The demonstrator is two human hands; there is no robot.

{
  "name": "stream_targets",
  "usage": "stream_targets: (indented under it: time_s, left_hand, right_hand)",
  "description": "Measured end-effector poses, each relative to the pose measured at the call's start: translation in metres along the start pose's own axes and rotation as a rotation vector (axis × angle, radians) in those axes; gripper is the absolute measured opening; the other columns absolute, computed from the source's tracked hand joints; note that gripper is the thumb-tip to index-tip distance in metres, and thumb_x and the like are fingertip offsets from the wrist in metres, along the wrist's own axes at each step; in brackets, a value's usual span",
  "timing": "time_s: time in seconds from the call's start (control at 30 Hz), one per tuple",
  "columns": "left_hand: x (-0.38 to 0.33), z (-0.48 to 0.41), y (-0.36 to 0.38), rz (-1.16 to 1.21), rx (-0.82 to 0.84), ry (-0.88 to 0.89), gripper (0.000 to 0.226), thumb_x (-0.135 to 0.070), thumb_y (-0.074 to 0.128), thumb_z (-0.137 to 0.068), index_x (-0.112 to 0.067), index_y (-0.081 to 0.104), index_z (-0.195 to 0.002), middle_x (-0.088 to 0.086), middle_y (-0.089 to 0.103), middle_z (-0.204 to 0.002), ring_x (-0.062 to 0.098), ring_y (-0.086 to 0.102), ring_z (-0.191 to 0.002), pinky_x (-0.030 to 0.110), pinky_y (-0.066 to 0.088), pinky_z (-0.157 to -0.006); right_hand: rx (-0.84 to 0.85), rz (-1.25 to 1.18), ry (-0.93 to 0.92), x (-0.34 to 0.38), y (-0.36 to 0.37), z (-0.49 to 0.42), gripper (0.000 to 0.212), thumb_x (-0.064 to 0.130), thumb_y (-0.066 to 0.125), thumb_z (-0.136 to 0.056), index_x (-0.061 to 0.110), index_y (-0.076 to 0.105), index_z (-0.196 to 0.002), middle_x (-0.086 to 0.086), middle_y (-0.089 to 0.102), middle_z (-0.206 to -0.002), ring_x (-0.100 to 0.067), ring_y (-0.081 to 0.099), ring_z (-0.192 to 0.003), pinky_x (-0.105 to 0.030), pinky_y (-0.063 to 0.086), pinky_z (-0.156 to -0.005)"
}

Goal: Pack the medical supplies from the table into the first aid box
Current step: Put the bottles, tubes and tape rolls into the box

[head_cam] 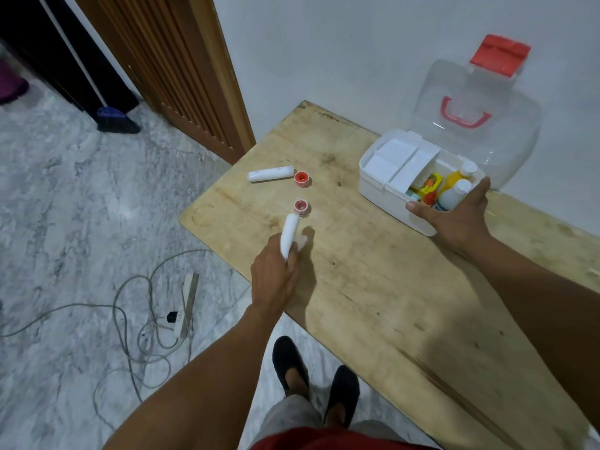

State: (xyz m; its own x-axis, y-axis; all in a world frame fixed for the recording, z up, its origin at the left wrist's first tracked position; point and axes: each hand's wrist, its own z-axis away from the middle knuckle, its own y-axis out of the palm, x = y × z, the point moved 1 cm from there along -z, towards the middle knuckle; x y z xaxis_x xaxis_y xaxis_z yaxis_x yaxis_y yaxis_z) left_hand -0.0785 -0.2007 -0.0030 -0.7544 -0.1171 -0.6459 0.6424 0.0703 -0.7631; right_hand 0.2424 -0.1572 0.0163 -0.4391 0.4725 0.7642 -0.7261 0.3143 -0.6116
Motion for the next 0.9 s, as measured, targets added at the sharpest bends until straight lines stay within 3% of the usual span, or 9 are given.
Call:
stream_targets:
  time_s: [0.2,0.3,0.4,0.47,0.53,0.7,0.8,0.9]
  left_hand:
    - [-0.061,0.004,0.006,0.304,0.117,-0.158,0.04,-0.046,0.039,-0.1,-0.014,0.062,-0.092,-0.002,0.063,-0.082,0.017,0.058,-0.076,0.028,0.042,-0.066]
    - [-0.089,-0.016,0.008,0.535,0.272,-0.316,0.046,-0.049,0.035,-0.097,-0.014,0.065,-0.1,0.002,0.059,-0.081,0.017,0.053,-0.067,0.032,0.041,-0.062]
    - [-0.109,-0.038,0.007,0.904,0.488,-0.488,0.027,-0.032,0.045,-0.099,-0.011,0.061,-0.104,0.003,0.054,-0.075,0.012,0.041,-0.054,0.024,0.033,-0.05]
    - [-0.116,-0.05,0.006,1.025,0.634,-0.472,0.023,-0.026,0.05,-0.099,-0.01,0.06,-0.113,0.004,0.06,-0.077,0.012,0.045,-0.054,0.023,0.038,-0.05]
    - [-0.119,-0.063,0.007,0.981,0.727,-0.339,0.022,-0.021,0.051,-0.1,-0.011,0.058,-0.117,0.004,0.065,-0.08,0.013,0.052,-0.058,0.025,0.044,-0.054]
    - [-0.143,-0.098,0.013,0.768,0.814,-0.151,0.007,-0.013,0.048,-0.098,-0.01,0.052,-0.102,0.008,0.06,-0.08,0.016,0.05,-0.057,0.028,0.041,-0.055]
    - [-0.167,-0.125,0.017,0.604,0.873,0.002,0.011,-0.019,0.047,-0.088,-0.01,0.048,-0.095,0.008,0.051,-0.083,0.016,0.047,-0.057,0.029,0.037,-0.054]
    - [-0.192,-0.14,0.02,0.293,0.972,0.252,0.016,-0.029,0.042,-0.084,-0.017,0.043,-0.095,0.005,0.05,-0.084,0.018,0.047,-0.064,0.03,0.036,-0.059]
  right_hand:
    - [0.023,-0.028,0.006,0.003,-0.003,0.004,0.145,0.056,0.086,-0.059,0.024,-0.02,-0.152,-0.005,-0.004,-0.163,-0.026,0.012,-0.15,-0.039,0.019,-0.118]
    - [0.032,-0.027,0.015,0.005,-0.006,0.006,0.144,0.053,0.086,-0.062,0.022,-0.022,-0.152,-0.007,-0.006,-0.163,-0.027,0.012,-0.149,-0.039,0.019,-0.118]
    - [0.037,-0.005,0.018,0.006,-0.007,0.007,0.145,0.055,0.085,-0.061,0.021,-0.024,-0.151,-0.007,-0.008,-0.163,-0.025,0.008,-0.15,-0.04,0.016,-0.119]
    - [0.041,0.009,0.019,0.004,-0.007,0.006,0.146,0.058,0.085,-0.06,0.022,-0.025,-0.151,-0.005,-0.009,-0.164,-0.023,0.006,-0.151,-0.04,0.016,-0.119]
    - [0.036,0.0,0.019,0.004,-0.006,0.006,0.147,0.058,0.085,-0.059,0.024,-0.025,-0.15,-0.002,-0.008,-0.164,-0.023,0.009,-0.15,-0.039,0.019,-0.119]
    - [0.042,-0.025,0.051,0.007,-0.006,0.006,0.152,0.063,0.087,-0.05,0.03,-0.021,-0.151,0.004,-0.004,-0.163,-0.02,0.013,-0.15,-0.043,0.024,-0.12]
    - [-0.009,-0.024,0.076,0.009,-0.005,0.003,0.154,0.075,0.085,-0.037,0.035,-0.011,-0.151,0.006,0.01,-0.162,-0.018,0.019,-0.148,-0.046,0.029,-0.118]
    - [-0.007,-0.021,0.096,-0.009,0.0,-0.007,0.157,0.077,0.084,-0.033,0.034,-0.01,-0.152,0.003,0.014,-0.161,-0.019,0.022,-0.148,-0.048,0.032,-0.116]
